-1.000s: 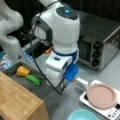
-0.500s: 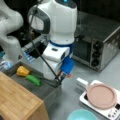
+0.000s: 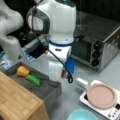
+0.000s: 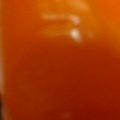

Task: Open the drawer. Pick up the carrot. Put the carrots in the drawer.

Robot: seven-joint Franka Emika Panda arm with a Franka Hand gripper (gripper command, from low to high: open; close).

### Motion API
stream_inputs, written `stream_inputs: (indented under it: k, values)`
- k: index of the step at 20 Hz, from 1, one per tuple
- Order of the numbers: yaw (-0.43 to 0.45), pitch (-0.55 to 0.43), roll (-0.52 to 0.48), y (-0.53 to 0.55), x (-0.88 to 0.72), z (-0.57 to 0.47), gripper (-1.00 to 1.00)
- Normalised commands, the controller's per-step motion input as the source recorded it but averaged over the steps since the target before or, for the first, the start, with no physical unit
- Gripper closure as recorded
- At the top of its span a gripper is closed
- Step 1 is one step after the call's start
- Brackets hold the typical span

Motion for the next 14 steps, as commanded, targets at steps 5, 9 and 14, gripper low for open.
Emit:
stream_inputs:
  k: [5,9,14]
  values:
    - [0.370,-0.221,0.083,-0.16,-0.21,-0.12,1.00]
    - [0.259,-0.198,0.104,-0.04,-0.21,-0.11,1.00]
    - [0.319,-0.137,0.177,-0.05,-0.19,-0.09,1.00]
